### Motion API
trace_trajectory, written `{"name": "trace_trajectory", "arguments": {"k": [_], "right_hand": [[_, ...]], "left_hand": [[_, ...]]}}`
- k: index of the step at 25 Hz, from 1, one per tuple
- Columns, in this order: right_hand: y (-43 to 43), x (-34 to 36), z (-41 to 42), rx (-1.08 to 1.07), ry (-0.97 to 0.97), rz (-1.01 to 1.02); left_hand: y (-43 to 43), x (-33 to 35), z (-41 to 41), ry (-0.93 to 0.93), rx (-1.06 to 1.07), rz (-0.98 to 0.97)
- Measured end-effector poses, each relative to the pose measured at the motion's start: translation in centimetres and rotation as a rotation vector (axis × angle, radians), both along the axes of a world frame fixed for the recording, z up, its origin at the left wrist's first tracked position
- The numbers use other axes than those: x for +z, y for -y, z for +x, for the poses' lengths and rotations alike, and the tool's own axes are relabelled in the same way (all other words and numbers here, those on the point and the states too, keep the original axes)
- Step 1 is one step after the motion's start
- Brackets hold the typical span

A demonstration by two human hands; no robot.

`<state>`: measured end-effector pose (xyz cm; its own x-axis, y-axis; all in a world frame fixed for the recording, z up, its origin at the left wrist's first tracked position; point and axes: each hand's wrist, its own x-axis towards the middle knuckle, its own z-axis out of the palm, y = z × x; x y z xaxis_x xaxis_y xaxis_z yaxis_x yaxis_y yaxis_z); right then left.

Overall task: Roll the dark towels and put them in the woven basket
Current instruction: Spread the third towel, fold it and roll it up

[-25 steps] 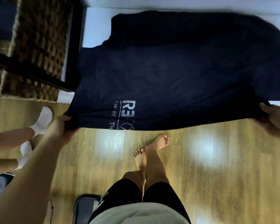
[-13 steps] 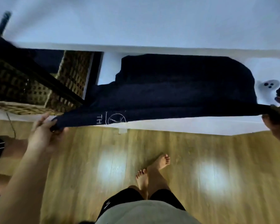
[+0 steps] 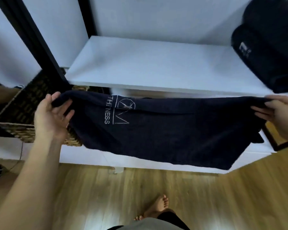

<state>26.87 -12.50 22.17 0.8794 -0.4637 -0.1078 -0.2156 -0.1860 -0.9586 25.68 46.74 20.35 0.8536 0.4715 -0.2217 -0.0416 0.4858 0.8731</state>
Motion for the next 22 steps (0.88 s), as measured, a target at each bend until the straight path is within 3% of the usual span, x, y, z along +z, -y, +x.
{"name": "trace_trajectory", "arguments": {"k": [4,9,12,16,18,22], "right_hand": [[-3.5,4.6,0.1,-0.034,0.089,-0.343],[-4.4,11.8,7.1,-0.136,0.228,-0.379],[-2.6,13.6,12.0,-0.147,0.220,-0.299],[-5.2,12.4,15.0,-0.003,0.146,-0.103],[-6.5,9.1,14.9,0.168,0.044,-0.295],[-8.4,2.9,15.2,0.492,-0.218,-0.971]], "left_hand": [[3.0,3.4,0.7,0.212,-0.026,0.096],[6.9,11.7,8.5,0.394,-0.103,0.293],[6.5,15.0,14.6,0.366,-0.110,0.367],[5.6,13.3,20.3,0.135,-0.170,0.421],[6.1,11.0,20.5,-0.005,-0.231,0.716],[8.0,4.9,19.5,-0.288,-0.560,1.704]]}}
